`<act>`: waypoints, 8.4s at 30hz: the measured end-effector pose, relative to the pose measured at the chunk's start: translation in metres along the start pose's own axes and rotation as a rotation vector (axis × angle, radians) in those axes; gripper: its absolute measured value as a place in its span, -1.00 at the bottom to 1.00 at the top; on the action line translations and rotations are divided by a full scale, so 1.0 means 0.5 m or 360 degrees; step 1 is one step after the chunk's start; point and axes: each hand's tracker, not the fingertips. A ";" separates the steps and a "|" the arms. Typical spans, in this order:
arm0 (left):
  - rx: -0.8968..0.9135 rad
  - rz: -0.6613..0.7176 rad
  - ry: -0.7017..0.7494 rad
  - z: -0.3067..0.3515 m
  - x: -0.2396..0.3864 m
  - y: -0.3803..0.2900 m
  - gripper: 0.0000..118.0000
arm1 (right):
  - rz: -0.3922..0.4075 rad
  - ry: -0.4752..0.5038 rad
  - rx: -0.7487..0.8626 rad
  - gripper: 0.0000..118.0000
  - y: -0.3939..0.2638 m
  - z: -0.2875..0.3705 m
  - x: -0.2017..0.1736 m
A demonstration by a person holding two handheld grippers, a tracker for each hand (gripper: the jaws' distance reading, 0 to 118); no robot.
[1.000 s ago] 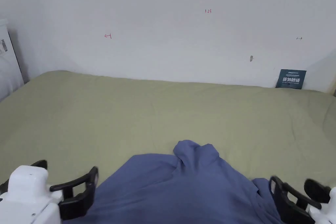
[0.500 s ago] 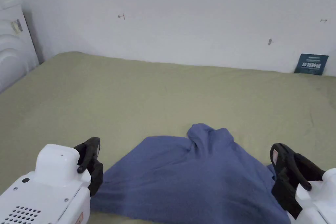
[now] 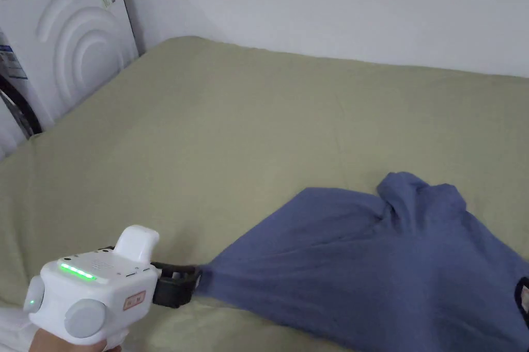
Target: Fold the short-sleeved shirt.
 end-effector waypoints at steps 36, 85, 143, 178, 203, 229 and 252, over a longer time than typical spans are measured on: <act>0.0116 0.0046 -0.0034 0.006 0.099 0.047 -0.96 | 0.0010 0.0006 -0.0933 0.66 -0.041 -0.703 0.325; 0.0964 -0.0052 0.0141 0.265 0.124 0.903 -0.98 | 0.0049 -0.0140 0.0467 -0.93 0.917 -0.248 0.310; 0.0941 -0.0156 -0.0008 0.307 0.275 -0.002 0.78 | -0.0222 -0.0059 -0.0054 0.72 -0.038 0.124 0.189; -0.0138 -0.0080 -0.0048 0.039 0.121 -0.147 -0.12 | -0.0168 -0.0202 -0.0136 -0.92 -0.109 0.167 0.101; -0.0021 0.0032 -0.0054 0.067 0.138 -0.129 -0.94 | -0.0206 -0.0336 -0.1005 -0.74 -0.251 -0.003 0.305; -0.0251 0.0016 0.0025 -0.186 0.135 0.292 -0.98 | -0.0153 -0.0365 -0.0781 -0.92 0.016 -0.385 0.394; 0.0951 -0.0070 0.0005 0.297 0.367 0.028 0.01 | -0.0149 -0.0181 0.0287 -0.89 -0.006 0.122 0.115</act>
